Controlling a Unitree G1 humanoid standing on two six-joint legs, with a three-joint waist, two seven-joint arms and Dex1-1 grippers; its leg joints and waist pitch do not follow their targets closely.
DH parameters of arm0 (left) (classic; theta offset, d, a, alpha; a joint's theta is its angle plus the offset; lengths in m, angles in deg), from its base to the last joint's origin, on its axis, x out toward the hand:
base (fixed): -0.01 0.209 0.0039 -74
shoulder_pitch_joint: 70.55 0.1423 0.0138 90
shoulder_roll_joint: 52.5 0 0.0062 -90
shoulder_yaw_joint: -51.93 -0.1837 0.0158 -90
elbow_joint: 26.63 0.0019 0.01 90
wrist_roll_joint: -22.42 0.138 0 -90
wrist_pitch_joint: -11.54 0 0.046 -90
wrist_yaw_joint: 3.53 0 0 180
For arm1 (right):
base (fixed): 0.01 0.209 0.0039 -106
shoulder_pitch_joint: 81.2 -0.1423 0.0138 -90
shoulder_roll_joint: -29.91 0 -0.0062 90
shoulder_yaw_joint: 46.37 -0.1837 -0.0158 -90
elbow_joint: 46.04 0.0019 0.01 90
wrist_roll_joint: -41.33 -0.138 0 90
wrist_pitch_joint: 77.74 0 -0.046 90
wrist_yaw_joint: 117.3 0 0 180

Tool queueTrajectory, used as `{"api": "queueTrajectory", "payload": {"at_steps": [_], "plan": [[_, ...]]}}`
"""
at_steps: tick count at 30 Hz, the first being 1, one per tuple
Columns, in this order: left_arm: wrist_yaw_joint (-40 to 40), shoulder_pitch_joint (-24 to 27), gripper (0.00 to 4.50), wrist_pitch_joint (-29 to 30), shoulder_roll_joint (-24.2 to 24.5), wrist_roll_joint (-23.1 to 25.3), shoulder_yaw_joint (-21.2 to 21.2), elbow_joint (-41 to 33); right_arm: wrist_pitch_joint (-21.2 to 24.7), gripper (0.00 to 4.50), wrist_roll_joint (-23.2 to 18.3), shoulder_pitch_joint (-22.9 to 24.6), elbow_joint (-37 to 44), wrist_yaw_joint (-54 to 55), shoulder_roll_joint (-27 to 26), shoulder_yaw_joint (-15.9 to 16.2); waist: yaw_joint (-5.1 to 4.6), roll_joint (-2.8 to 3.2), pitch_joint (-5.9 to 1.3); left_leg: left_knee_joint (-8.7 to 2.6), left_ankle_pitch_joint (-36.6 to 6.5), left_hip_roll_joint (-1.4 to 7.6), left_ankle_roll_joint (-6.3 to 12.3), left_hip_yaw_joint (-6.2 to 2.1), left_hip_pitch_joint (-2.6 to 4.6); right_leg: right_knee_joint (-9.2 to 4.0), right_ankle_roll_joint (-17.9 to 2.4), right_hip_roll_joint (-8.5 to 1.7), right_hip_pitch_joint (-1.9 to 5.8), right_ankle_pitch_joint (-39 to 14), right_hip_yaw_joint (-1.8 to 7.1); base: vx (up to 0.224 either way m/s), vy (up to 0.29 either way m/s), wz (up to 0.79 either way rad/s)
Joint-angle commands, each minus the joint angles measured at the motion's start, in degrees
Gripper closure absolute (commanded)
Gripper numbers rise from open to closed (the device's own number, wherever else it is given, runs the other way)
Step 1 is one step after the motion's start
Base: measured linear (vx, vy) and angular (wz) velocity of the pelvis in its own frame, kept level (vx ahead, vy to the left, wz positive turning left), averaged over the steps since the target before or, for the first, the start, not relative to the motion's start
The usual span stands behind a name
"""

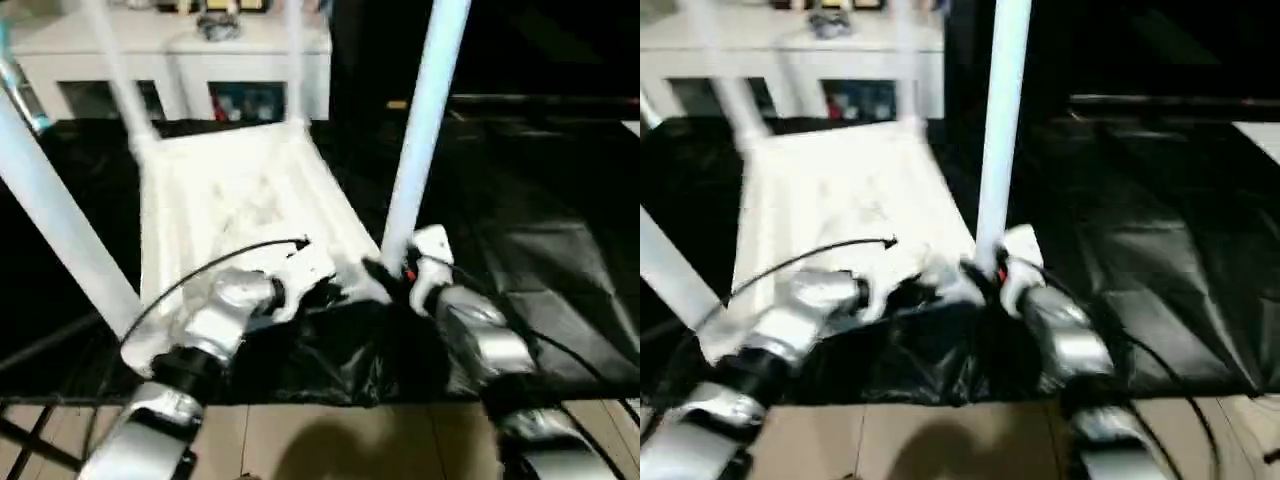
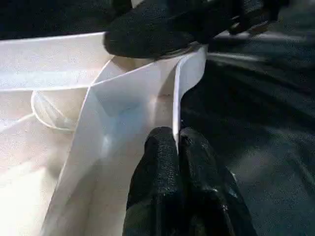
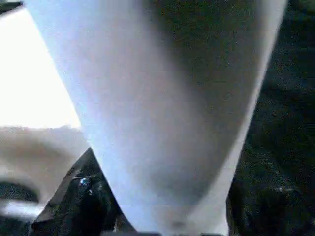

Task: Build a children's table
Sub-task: Rotate leg to tighten

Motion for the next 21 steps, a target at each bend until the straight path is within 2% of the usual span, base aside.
{"api": "queueTrajectory", "payload": {"at_steps": [1,3,4,6,8,10,11,12,15,16,17,18,19,20,21], "plan": [[-3.50,-0.88,4.50,-0.67,-5.05,-0.37,-2.73,-2.87,0.42,2.01,2.92,0.64,-4.49,-0.83,-5.79,5.88,0.04,-0.16,-2.35,-4.37,-22.01,1.70,0.76,-0.97,0.49,-5.75,-5.52,-3.80,1.71,-29.70,2.16,0.000,0.000,0.00],[-2.43,-0.30,4.50,-0.81,-5.27,-0.84,-3.19,-3.70,-0.90,2.01,3.02,0.39,-4.78,-1.52,-5.85,5.56,0.17,-0.20,-2.44,-4.48,-20.50,1.87,1.45,-0.86,0.01,-5.23,-6.65,-3.77,1.99,-25.98,2.45,0.000,0.000,0.00],[-2.30,-0.18,4.50,-0.91,-5.24,-0.91,-3.25,-3.86,-1.05,1.66,2.75,0.41,-4.72,-1.98,-5.83,5.34,0.16,-0.24,-2.42,-4.60,-19.70,1.91,1.84,-0.86,-0.42,-4.88,-6.95,-3.65,2.25,-24.69,2.46,0.000,0.000,0.00],[-1.07,0.22,4.50,-1.31,-4.83,-1.15,-3.51,-4.33,-1.51,1.66,2.28,0.50,-4.77,-3.06,-5.46,5.01,0.37,-0.21,-2.68,-4.39,-17.93,2.00,2.00,-0.70,-0.27,-4.41,-8.11,-3.73,2.26,-21.52,2.80,0.025,-0.006,0.01],[0.21,0.58,4.50,-1.93,-4.12,-1.41,-3.65,-4.55,-1.77,1.24,1.83,1.01,-3.99,-4.99,-4.79,5.04,0.37,-0.07,-2.77,-4.26,-16.61,2.01,2.46,-0.54,-0.36,-4.15,-9.04,-3.60,2.42,-18.67,2.84,0.025,-0.006,0.01],[1.84,0.97,4.50,-2.72,-3.42,-1.83,-3.81,-5.03,-2.26,1.20,1.94,1.60,-3.18,-7.43,-3.82,6.02,0.39,-0.17,-2.86,-4.09,-16.28,1.94,2.99,-0.42,-0.39,-3.94,-9.68,-3.58,2.55,-17.59,2.86,0.000,0.000,0.00],[3.38,1.24,4.50,-3.27,-2.76,-2.29,-3.96,-5.39,-2.93,1.20,2.17,2.40,-2.08,-10.05,-2.70,7.24,0.51,-0.02,-3.06,-4.04,-14.38,1.98,3.45,-0.43,-0.55,-3.70,-10.10,-3.56,2.72,-15.40,2.87,0.000,0.000,0.00],[5.03,1.46,4.50,-3.67,-2.14,-2.83,-4.10,-5.65,-3.37,1.20,2.21,3.28,-0.58,-12.40,-1.67,8.21,0.52,-0.14,-3.04,-3.93,-13.15,1.97,3.97,-0.35,-0.73,-3.53,-10.41,-3.50,2.83,-13.64,2.87,0.000,0.000,0.00],[7.81,1.93,4.50,-4.09,-0.83,-3.61,-4.33,-6.35,-4.16,1.20,1.67,5.09,2.57,-17.97,0.35,9.98,0.96,-0.11,-3.12,-3.78,-11.72,1.97,5.04,-0.20,-0.76,-3.38,-10.59,-3.48,2.94,-12.40,2.84,0.000,0.000,0.00],[10.17,2.19,4.50,-4.15,0.30,-4.35,-4.38,-6.90,-4.97,1.20,0.82,6.55,5.34,-23.01,2.16,11.24,1.11,0.02,-3.12,-3.77,-11.70,2.10,5.18,-0.21,-0.62,-3.37,-10.86,-3.42,2.92,-12.23,2.77,0.000,0.000,0.00],[11.95,2.28,4.50,-4.49,1.13,-4.89,-4.42,-7.11,-5.52,1.20,0.21,7.51,7.30,-26.59,3.58,12.18,1.21,-0.09,-3.05,-3.78,-11.94,2.11,5.42,-0.14,-0.64,-3.49,-10.78,-3.37,2.97,-12.44,2.72,0.000,0.000,0.00],[13.21,2.31,4.50,-4.63,1.66,-5.23,-4.39,-7.18,-6.05,1.20,-0.16,8.07,8.52,-28.93,4.54,12.78,1.37,0.08,-3.03,-3.80,-12.21,2.26,5.56,-0.15,-0.71,-3.36,-10.92,-3.37,2.96,-12.58,2.73,0.000,0.000,0.00],[13.21,2.31,4.50,-4.63,1.66,-5.23,-4.39,-7.18,-6.05,1.20,-0.16,8.07,8.52,-28.93,4.54,12.78,1.40,0.12,-3.06,-3.80,-12.33,2.32,5.54,-0.13,-0.62,-3.39,-11.05,-3.33,2.86,-12.66,2.72,0.000,0.000,0.00],[15.94,2.35,4.50,-5.08,2.93,-5.78,-4.36,-7.22,-6.15,1.20,-1.30,8.95,10.89,-33.90,6.37,13.55,1.43,0.12,-2.98,-3.90,-12.99,2.36,5.38,-0.13,-0.51,-3.48,-11.20,-3.30,2.77,-13.50,2.71,0.000,0.000,0.00],[17.37,2.35,4.50,-5.26,3.56,-6.11,-4.31,-7.23,-5.79,1.20,-2.00,9.25,11.96,-36.39,7.17,13.76,1.86,0.07,-2.96,-3.83,-13.75,2.36,5.39,-0.05,-0.29,-3.60,-11.03,-3.29,2.73,-14.57,2.73,0.000,0.000,0.00]]}}
